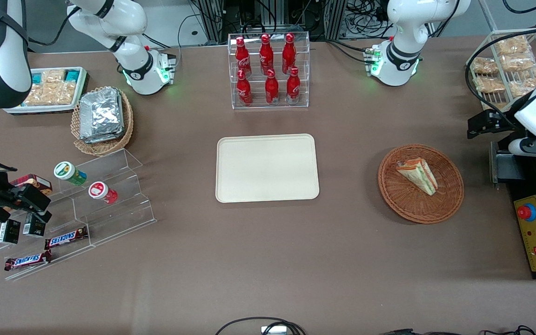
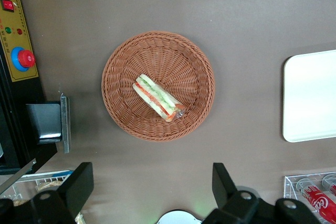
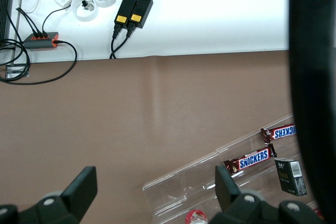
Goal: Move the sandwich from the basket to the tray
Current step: 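Move the left gripper over the wrapped sandwich in the wicker basket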
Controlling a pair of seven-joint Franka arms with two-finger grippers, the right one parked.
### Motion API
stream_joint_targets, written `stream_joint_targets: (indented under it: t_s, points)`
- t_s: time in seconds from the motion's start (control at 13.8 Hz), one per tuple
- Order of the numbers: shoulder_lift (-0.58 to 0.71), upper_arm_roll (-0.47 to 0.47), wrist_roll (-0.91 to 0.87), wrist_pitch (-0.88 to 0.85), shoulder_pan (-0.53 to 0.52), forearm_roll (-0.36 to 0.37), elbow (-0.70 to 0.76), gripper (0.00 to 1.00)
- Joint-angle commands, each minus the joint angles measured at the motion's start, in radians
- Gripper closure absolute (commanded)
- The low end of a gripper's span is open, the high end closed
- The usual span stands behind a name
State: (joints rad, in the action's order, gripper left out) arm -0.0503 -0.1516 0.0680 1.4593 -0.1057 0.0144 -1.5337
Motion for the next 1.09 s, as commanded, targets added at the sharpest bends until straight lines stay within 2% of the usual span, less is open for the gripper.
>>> stream_joint_targets:
  t_s: [0.0, 0.36, 0.51, 1.02]
  points:
    - [0.006, 0.009, -0.008, -0.011, 0.006, -0.001, -0.006, 0.00]
    - [-0.019, 0.009, -0.040, 0.010, 0.004, 0.007, -0.023, 0.00]
    - [-0.010, 0.010, -0.089, 0.070, 0.006, 0.007, -0.103, 0.00]
    - [-0.019, 0.000, -0.424, 0.446, 0.017, 0.035, -0.443, 0.00]
